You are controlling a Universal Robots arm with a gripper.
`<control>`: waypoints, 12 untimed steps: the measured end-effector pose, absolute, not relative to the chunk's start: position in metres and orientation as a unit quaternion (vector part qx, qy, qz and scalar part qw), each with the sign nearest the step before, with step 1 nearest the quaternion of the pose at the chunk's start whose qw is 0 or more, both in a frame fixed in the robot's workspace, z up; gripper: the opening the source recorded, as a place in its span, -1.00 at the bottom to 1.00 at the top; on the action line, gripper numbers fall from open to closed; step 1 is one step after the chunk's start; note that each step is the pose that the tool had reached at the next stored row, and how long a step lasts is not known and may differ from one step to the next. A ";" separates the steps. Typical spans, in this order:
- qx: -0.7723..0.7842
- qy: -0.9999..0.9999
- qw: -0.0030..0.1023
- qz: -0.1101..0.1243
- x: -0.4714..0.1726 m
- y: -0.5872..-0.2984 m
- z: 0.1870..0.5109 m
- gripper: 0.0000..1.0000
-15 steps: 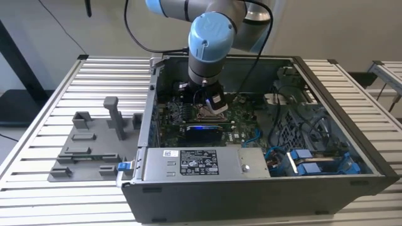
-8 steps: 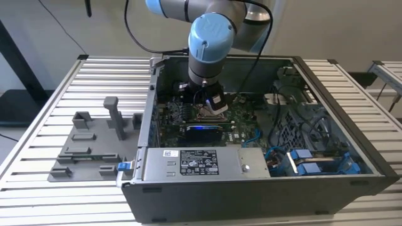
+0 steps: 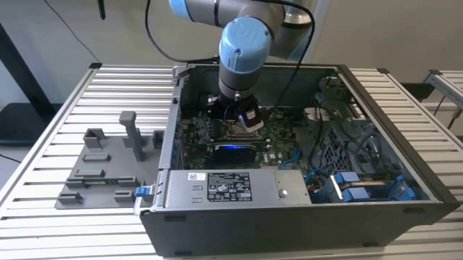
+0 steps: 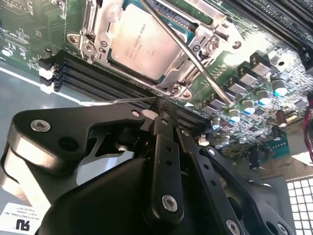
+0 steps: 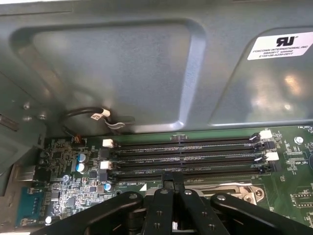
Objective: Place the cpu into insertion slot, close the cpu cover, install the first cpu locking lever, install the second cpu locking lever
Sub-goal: 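Install the first cpu locking lever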
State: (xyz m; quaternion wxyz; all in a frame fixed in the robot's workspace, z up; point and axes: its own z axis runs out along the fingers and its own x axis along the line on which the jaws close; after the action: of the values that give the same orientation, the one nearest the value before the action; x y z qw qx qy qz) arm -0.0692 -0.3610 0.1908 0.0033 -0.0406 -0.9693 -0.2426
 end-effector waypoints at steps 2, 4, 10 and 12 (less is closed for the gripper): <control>-0.041 -0.969 0.003 -0.243 -0.067 -0.361 0.190 -0.79; -0.041 -0.969 0.003 -0.243 -0.065 -0.361 0.190 -0.79; -0.041 -0.969 0.003 -0.243 -0.060 -0.361 0.188 -0.79; -0.041 -0.969 0.003 -0.243 -0.058 -0.361 0.187 -0.79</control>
State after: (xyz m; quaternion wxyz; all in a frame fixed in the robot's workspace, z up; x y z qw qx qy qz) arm -0.0579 -0.3607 0.1874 0.0033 -0.0406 -0.9692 -0.2427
